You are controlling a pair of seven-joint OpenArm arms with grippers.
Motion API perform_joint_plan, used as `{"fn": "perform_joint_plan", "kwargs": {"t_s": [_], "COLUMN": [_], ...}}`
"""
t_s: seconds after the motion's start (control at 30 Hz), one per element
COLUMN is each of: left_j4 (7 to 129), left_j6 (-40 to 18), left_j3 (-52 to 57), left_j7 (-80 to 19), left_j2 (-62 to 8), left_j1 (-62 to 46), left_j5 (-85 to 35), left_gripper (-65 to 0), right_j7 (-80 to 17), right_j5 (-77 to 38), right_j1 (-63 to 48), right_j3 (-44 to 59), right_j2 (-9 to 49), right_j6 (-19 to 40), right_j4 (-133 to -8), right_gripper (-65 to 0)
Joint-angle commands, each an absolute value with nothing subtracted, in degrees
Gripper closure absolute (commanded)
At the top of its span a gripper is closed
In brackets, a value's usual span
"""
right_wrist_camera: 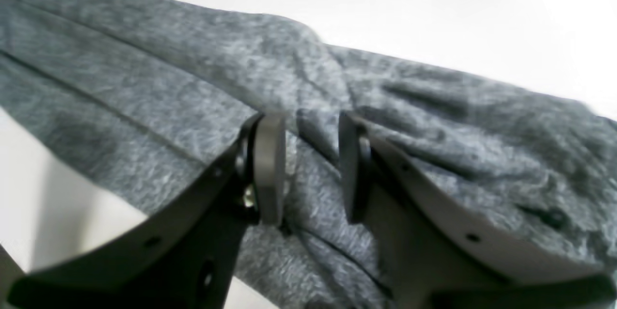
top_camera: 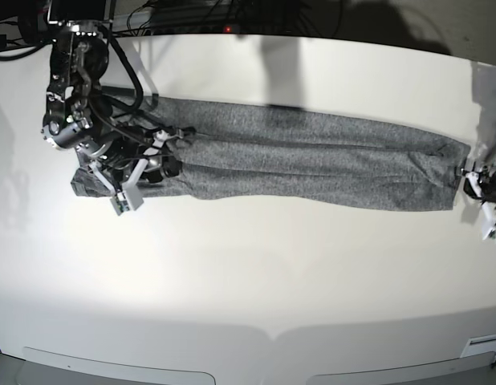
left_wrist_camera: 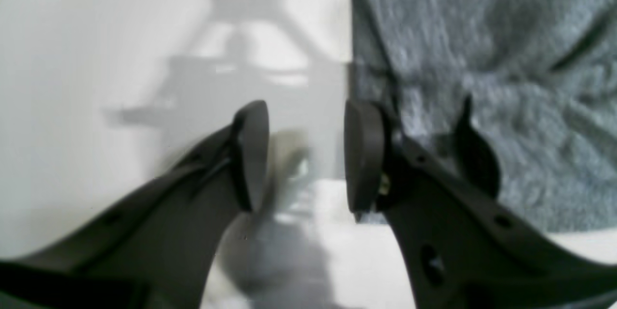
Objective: Fold the T-shirt properly
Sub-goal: 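Grasp the strip end with the left gripper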
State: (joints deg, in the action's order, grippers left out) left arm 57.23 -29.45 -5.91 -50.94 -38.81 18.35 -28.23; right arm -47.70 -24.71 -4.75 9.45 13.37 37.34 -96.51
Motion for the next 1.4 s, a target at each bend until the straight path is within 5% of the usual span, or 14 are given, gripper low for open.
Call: {"fn": "perform_joint_plan", "kwargs": {"t_s": [0.0,0.17,0.63,1.13,1.2,1.27,1.37], "left_j4": [55.9,46.8,38.1,38.1,38.1,38.1,38.1], "left_j6": [-32.1,-40.0,-40.0,-40.0,-40.0,-40.0,-40.0], "left_j3": [-5.1,-3.7,-3.7,-3.7,-3.7,-3.7,-3.7], "left_j7": [-49.7,-49.7,-65.0,-65.8,-65.9,-65.7,-63.1], "left_j2": [-39.6,-39.2,-36.7,-37.1,-37.0,-37.0,-37.0], "left_j1": [20.9,23.0,22.9,22.9,22.9,22.9,22.9], "left_j5": [-32.3,-38.6,-55.9,-60.1,-59.9,-59.9,-60.1], "left_gripper": [-24.9,-24.5,-24.5,-24.0,-15.9,0.0,0.0], "right_j7": [-46.7,-47.5,-48.6,-48.9,-48.9,-48.9,-48.9], "right_j5": [-26.0,-26.0,-26.0,-26.0,-26.0,-26.0,-26.0], "right_j1": [-4.0,-4.0,-4.0,-4.0,-4.0,-4.0,-4.0], "right_j3": [9.8,9.8,9.8,9.8,9.8,9.8,9.8], "right_j2": [14.0,14.0,14.0,14.0,14.0,14.0,14.0], "right_j6": [37.8,37.8,37.8,37.8,37.8,37.8,37.8], "right_j4": [-97.9,-97.9,-97.9,-97.9,-97.9,-97.9,-97.9], "right_gripper": [-18.2,-18.2,-18.2,-18.2,-18.2,-18.2,-18.2]}}
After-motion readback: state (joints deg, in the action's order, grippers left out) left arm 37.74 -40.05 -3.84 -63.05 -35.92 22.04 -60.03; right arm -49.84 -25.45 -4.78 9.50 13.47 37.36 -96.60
